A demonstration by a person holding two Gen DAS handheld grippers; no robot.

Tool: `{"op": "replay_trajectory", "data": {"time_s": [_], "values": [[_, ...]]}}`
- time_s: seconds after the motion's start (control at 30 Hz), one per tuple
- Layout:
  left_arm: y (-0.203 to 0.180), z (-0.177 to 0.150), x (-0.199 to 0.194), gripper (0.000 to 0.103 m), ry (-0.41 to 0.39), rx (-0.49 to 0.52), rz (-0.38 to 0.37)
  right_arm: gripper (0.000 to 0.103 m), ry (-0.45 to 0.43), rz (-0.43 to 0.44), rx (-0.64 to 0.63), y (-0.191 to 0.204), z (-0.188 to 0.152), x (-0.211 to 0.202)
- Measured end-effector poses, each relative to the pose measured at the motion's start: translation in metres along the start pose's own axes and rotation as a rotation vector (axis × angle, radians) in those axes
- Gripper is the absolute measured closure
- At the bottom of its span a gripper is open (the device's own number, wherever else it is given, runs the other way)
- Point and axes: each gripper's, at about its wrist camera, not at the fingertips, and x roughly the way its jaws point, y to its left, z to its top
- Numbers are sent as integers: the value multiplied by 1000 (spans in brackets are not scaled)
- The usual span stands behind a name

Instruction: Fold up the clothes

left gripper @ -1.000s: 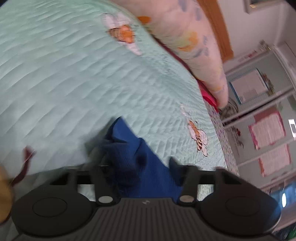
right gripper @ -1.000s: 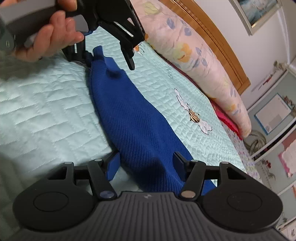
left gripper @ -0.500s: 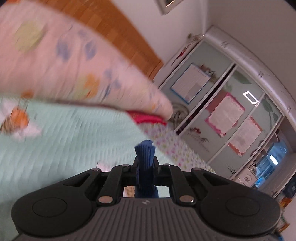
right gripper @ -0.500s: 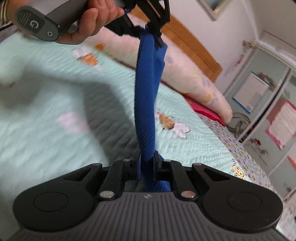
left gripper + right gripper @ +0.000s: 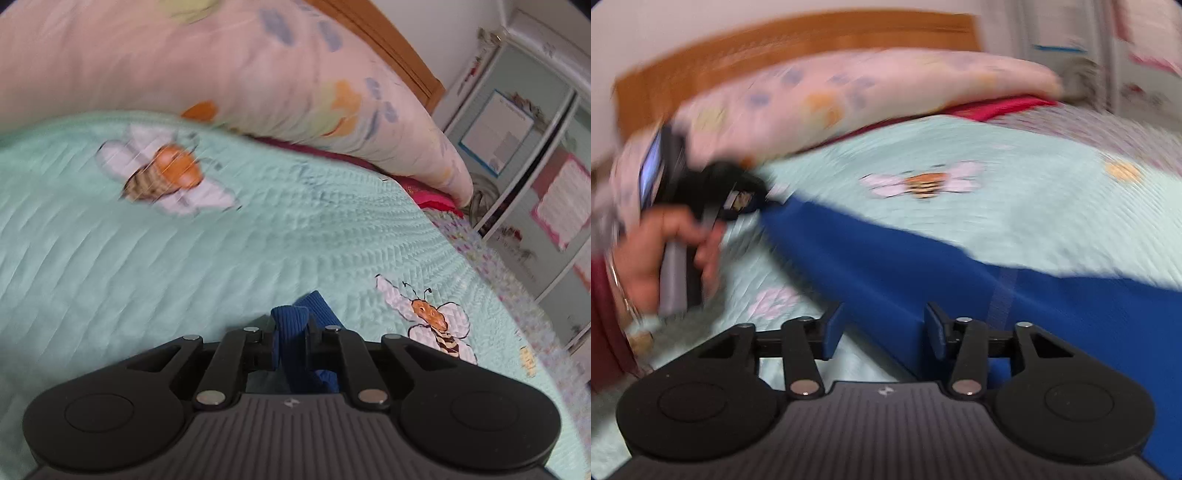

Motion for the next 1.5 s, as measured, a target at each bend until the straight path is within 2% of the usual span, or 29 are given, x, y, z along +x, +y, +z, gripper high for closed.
{"op": "replay_trajectory", "data": {"time_s": [0.1, 0.2, 0.3, 0.4, 0.47, 0.53, 0.57, 0.63, 0.7, 0.83, 0.87, 0.93, 1.0, 1.07, 1.13, 1.23, 1.33, 1.37, 1.4, 1.47, 1.5], "values": [[3, 7, -16, 92, 0, -42, -74, 54, -62, -60, 158, -39, -17, -39], [-4, 15, -30, 92, -27, -21, -62, 54, -120, -112, 241, -64, -35, -61], [-6, 5, -23, 91, 23, 67, 94, 54, -93, -104, 380, -89, -55, -52], [9, -12, -11, 82, 80, 95, 153, 54, -124, -77, 410, -98, -68, -45], [17, -13, -19, 78, 48, 67, 181, 53, -136, -50, 433, -103, -70, -45], [26, -9, -33, 63, 4, 4, 239, 53, -149, -25, 458, -108, -73, -47], [31, -7, -40, 50, -18, -30, 271, 53, -156, -14, 469, -110, -75, -47], [41, -2, -53, 48, -62, -100, 334, 53, -167, 3, 484, -113, -77, -50], [37, -1, -69, 49, -110, -81, 305, 53, -172, 4, 481, -111, -78, -52], [-9, -32, -88, 49, -45, 234, 79, 54, -174, 9, 491, -111, -77, -53], [-17, -41, -91, 49, -33, 285, 43, 54, -165, -4, 481, -108, -74, -54], [-23, -52, -91, 49, -11, 304, -13, 53, -153, -24, 435, -97, -66, -57], [-25, -56, -83, 48, 25, 295, -45, 54, -171, 23, 374, -81, -57, -66], [-27, -61, -75, 48, 60, 286, -77, 54, -139, 32, 270, -60, -49, -62], [-27, -63, -61, 48, 79, 316, -36, 54, -94, 16, 149, -39, -41, -57], [-28, -69, -41, 51, 130, 408, 15, 55, 21, -103, -163, -4, -41, -35], [-42, -82, -38, 48, 119, 573, 58, 56, 84, -238, -385, 10, -46, -22], [-45, -85, -37, 48, 116, 602, 71, 60, 102, -270, -442, 13, -47, -21], [-44, -85, -35, 47, 116, 599, 73, 66, 120, -302, -499, 16, -48, -19], [-39, -82, -32, 45, 116, 559, 67, 68, 139, -336, -584, 18, -53, -20], [-38, -82, -32, 44, 114, 550, 66, 73, 138, -341, -621, 20, -57, -20]]}}
